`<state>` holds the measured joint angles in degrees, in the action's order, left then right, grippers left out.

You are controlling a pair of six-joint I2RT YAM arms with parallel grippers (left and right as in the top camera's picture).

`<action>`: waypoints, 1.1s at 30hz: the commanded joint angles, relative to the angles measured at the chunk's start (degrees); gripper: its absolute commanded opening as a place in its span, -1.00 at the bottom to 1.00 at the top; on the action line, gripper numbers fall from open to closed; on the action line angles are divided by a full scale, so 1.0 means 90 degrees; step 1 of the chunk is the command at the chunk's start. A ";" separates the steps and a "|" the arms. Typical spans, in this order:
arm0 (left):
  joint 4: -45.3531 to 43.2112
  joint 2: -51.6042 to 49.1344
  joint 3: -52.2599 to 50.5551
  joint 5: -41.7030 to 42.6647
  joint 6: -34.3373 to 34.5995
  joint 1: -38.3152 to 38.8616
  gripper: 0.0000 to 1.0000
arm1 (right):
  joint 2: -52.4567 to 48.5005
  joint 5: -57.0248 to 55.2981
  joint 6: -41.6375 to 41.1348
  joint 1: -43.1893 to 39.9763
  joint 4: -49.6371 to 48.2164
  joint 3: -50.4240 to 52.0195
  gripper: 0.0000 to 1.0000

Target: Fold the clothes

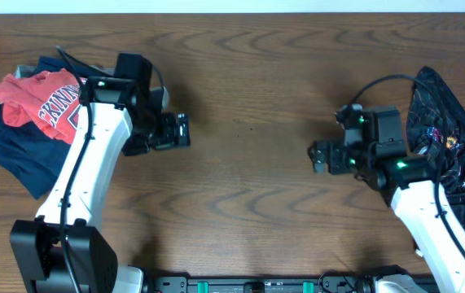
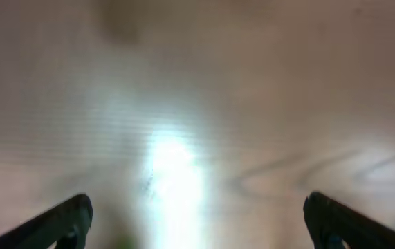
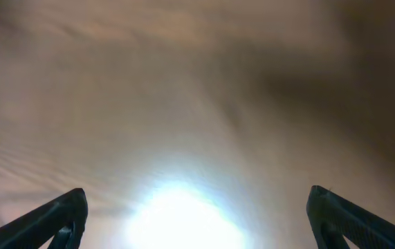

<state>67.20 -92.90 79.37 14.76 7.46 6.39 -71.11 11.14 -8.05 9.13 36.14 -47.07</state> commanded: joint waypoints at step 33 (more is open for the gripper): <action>-0.1141 0.8966 -0.3444 -0.0767 0.0423 0.0007 0.96 | 0.4532 -0.1209 -0.0818 -0.0257 0.1161 0.0695 0.99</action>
<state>56.80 -12.36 49.04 8.58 10.72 6.48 -30.48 1.32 -14.63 6.61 46.50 -41.43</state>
